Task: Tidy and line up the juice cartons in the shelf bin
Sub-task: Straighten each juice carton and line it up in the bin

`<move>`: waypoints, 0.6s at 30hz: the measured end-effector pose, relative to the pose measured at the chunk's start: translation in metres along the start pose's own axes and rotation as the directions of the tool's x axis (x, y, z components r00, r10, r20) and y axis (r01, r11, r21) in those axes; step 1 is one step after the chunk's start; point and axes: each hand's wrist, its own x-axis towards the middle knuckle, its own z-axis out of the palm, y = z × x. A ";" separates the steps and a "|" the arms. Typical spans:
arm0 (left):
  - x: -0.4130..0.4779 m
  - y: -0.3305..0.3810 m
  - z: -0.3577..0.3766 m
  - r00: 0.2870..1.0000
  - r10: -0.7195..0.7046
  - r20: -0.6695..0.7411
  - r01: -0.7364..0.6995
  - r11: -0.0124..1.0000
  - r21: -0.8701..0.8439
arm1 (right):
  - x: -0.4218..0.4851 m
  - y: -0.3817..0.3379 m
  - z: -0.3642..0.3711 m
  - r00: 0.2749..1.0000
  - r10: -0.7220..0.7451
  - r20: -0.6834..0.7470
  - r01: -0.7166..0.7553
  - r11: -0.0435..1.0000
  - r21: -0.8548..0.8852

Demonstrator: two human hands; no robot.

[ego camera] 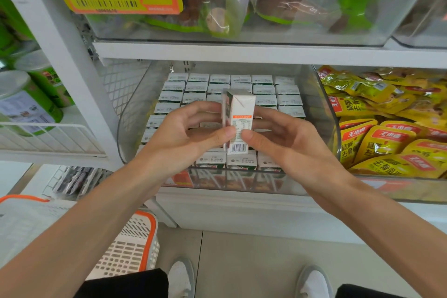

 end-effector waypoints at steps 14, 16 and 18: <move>0.002 -0.007 0.008 0.945 0.324 -0.043 -0.318 0.943 0.102 | -0.001 0.001 -0.001 0.968 -0.250 -0.030 0.246 0.964 -0.104; 0.002 -0.007 0.008 0.944 0.327 -0.038 -0.321 0.940 0.115 | -0.001 0.001 -0.002 0.969 -0.247 -0.030 0.242 0.963 -0.122; 0.002 -0.007 0.008 0.945 0.325 -0.038 -0.318 0.939 0.132 | 0.000 0.002 -0.002 0.970 -0.243 -0.026 0.238 0.962 -0.131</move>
